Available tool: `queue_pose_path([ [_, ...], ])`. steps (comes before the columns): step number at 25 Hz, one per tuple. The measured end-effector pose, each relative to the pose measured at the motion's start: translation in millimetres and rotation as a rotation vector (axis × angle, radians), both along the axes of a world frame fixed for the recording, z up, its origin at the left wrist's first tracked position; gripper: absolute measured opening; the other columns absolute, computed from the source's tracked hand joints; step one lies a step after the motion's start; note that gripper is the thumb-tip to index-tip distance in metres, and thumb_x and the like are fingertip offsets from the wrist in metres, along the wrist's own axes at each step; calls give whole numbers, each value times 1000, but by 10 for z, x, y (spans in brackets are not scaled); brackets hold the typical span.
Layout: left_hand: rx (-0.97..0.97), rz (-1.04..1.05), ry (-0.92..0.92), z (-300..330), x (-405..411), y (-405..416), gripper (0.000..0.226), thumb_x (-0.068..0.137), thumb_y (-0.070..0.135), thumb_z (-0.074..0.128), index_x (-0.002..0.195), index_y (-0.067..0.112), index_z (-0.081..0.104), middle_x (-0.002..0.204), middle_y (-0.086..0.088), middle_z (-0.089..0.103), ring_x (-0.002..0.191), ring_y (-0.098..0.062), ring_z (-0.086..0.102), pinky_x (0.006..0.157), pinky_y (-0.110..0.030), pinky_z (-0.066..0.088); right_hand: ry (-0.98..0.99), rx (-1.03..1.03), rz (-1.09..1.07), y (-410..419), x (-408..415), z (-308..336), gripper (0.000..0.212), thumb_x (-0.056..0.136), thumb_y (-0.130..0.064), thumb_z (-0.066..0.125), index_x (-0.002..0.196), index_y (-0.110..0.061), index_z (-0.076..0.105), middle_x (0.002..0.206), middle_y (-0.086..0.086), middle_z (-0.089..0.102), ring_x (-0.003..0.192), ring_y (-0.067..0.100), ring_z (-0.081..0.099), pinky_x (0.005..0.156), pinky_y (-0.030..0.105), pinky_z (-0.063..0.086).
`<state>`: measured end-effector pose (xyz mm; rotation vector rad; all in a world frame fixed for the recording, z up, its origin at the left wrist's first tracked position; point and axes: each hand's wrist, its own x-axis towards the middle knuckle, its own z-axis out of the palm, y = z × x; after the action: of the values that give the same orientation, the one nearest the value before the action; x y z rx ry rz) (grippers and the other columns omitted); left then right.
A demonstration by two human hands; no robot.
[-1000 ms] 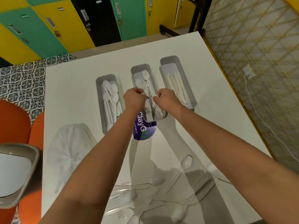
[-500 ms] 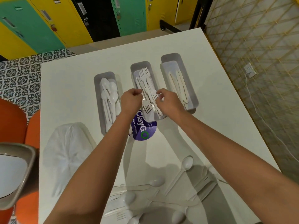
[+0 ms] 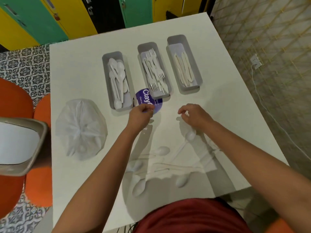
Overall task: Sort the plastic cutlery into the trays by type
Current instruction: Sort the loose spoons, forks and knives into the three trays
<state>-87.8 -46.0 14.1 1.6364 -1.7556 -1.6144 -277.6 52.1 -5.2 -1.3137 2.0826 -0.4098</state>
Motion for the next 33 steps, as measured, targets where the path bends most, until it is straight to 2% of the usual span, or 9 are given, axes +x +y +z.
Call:
queue_pose_path([
  [4, -77, -128, -100, -40, 294, 314, 20, 87, 6, 56, 100, 12, 69, 92, -1, 63, 63, -6, 55, 50, -6, 42, 161, 174, 216, 360, 101, -14, 31, 88, -17, 55, 119, -21, 62, 132, 0, 51, 122, 24, 41, 100, 35, 36],
  [6, -128, -260, -194, -95, 445, 512, 22, 83, 5, 62, 103, 11, 69, 99, -3, 64, 72, -10, 57, 63, -9, 44, 249, 188, 301, 579, 175, -98, 38, 87, -15, 55, 123, -26, 59, 141, -3, 44, 128, 23, 37, 101, 36, 35],
  [8, -163, -404, -313, -174, 583, 668, 24, 82, 12, 66, 106, 15, 69, 108, -2, 64, 85, -13, 57, 77, -18, 43, 278, 157, 304, 739, 239, -187, 41, 88, -12, 55, 126, -26, 58, 146, -3, 39, 130, 23, 35, 100, 35, 34],
  [12, -242, -577, -491, -323, 721, 850, 28, 83, 23, 63, 111, 19, 66, 112, -4, 63, 104, -23, 58, 88, -32, 45, 216, 106, 168, 831, 308, -269, 35, 91, -7, 51, 123, -18, 60, 132, 6, 47, 118, 27, 42, 95, 34, 38],
  [16, -381, -568, -572, -415, 790, 1009, 25, 89, 22, 52, 111, 21, 63, 109, -3, 61, 103, -25, 57, 86, -33, 40, 261, 179, 154, 850, 331, -314, 29, 90, 1, 45, 112, -9, 63, 114, 12, 53, 108, 30, 48, 84, 33, 39],
  [19, -412, -578, -572, -445, 798, 1013, 23, 90, 21, 50, 109, 20, 63, 108, -4, 61, 102, -26, 56, 84, -34, 40, 283, 219, 143, 851, 344, -296, 31, 88, 5, 42, 105, -8, 64, 111, 14, 55, 104, 30, 52, 82, 32, 40],
  [26, -446, -592, -553, -460, 814, 930, 16, 93, 23, 49, 102, 13, 59, 103, -8, 62, 95, -28, 55, 79, -34, 38, 263, 248, 78, 810, 406, -226, 32, 86, 9, 42, 106, -3, 63, 113, 15, 55, 102, 31, 55, 73, 26, 34],
  [30, -407, -504, -487, -425, 819, 885, 15, 93, 21, 48, 99, 10, 57, 99, -10, 65, 91, -31, 58, 79, -36, 42, 219, 215, 2, 799, 426, -199, 35, 81, 13, 41, 104, -2, 63, 110, 17, 58, 96, 32, 57, 71, 26, 37],
  [33, -411, -448, -369, -367, 829, 823, 12, 94, 18, 49, 97, 10, 57, 94, -9, 66, 88, -31, 59, 76, -36, 43, 205, 175, -59, 803, 453, -121, 37, 77, 17, 37, 101, 0, 59, 103, 18, 57, 83, 28, 51, 69, 27, 35],
])
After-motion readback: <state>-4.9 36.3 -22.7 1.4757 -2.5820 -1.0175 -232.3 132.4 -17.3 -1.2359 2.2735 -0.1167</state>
